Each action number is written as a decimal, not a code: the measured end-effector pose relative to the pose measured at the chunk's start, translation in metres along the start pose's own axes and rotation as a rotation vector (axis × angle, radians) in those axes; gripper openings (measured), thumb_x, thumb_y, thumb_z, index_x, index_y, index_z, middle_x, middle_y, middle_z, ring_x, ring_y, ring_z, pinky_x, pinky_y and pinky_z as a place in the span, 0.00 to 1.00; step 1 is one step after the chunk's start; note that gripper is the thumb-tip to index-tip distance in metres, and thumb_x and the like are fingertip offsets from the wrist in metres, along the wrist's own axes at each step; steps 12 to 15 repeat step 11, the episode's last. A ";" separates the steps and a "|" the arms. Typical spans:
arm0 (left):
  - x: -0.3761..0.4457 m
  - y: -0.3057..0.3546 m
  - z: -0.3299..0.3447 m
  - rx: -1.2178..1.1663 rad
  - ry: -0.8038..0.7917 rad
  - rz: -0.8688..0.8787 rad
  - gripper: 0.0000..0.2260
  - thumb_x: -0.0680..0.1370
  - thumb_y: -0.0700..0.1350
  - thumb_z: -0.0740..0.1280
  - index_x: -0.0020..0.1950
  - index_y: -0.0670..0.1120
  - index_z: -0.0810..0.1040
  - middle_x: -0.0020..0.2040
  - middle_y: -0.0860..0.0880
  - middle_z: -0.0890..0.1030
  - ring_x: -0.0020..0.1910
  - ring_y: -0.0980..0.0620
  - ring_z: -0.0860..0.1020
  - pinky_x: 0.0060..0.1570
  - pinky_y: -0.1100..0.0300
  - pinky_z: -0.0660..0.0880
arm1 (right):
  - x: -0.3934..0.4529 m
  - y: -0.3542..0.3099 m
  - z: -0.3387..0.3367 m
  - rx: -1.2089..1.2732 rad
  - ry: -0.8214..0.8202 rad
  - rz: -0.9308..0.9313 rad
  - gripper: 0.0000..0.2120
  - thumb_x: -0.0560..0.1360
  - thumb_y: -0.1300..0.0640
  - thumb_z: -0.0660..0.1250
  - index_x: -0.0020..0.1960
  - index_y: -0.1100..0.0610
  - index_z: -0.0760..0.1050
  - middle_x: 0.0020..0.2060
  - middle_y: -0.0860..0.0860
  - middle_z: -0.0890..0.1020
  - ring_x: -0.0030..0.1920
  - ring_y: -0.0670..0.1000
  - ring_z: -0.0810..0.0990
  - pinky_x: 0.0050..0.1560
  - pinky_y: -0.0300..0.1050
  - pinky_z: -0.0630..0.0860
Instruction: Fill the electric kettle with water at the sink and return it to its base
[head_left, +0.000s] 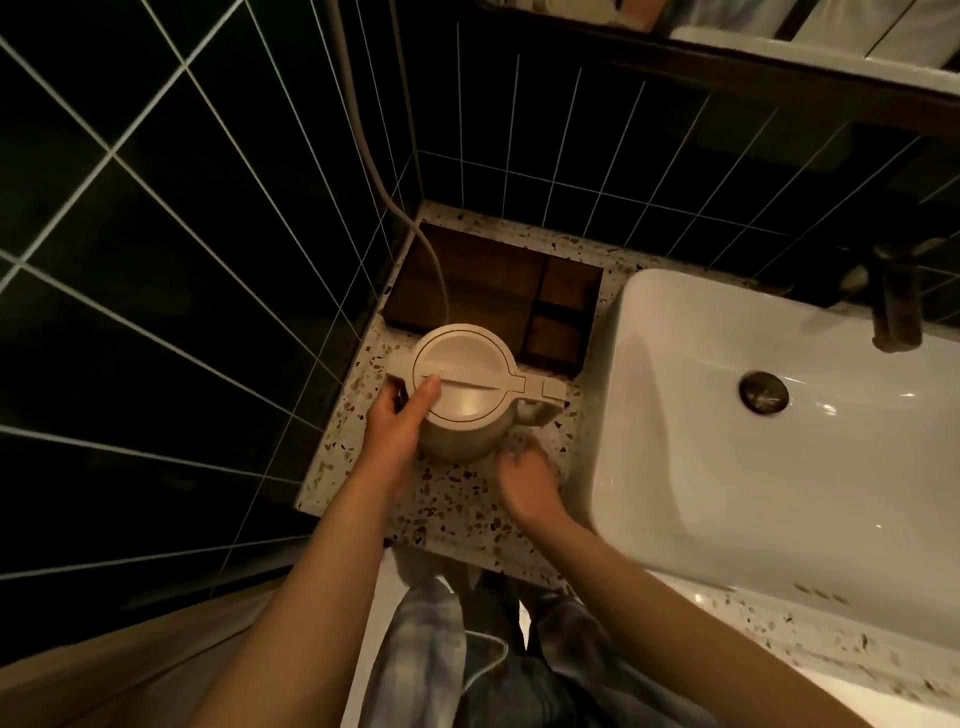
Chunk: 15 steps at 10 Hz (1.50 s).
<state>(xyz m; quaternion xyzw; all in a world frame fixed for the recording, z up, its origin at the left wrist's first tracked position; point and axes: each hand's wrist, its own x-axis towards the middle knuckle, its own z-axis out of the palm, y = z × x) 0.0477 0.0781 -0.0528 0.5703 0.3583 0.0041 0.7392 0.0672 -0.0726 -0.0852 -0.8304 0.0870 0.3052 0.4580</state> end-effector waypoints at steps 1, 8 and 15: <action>0.002 -0.001 0.000 -0.003 0.014 0.023 0.10 0.74 0.53 0.71 0.53 0.61 0.77 0.60 0.54 0.80 0.61 0.51 0.77 0.64 0.48 0.73 | 0.013 0.009 0.006 -0.417 -0.104 -0.104 0.31 0.73 0.55 0.60 0.74 0.58 0.55 0.73 0.60 0.61 0.74 0.65 0.59 0.73 0.59 0.60; -0.001 -0.009 0.003 -0.035 0.119 0.016 0.26 0.77 0.58 0.65 0.73 0.52 0.68 0.68 0.52 0.74 0.64 0.53 0.73 0.64 0.50 0.71 | 0.023 0.038 -0.004 -0.658 -0.217 -0.092 0.35 0.72 0.51 0.60 0.76 0.56 0.52 0.75 0.58 0.60 0.75 0.62 0.58 0.74 0.61 0.58; -0.053 -0.027 0.012 -0.160 0.296 -0.091 0.17 0.82 0.51 0.59 0.70 0.50 0.71 0.60 0.51 0.76 0.60 0.50 0.75 0.51 0.54 0.77 | -0.037 0.013 -0.047 -0.291 -0.194 -0.356 0.20 0.78 0.57 0.60 0.70 0.56 0.66 0.61 0.56 0.77 0.59 0.53 0.76 0.50 0.37 0.69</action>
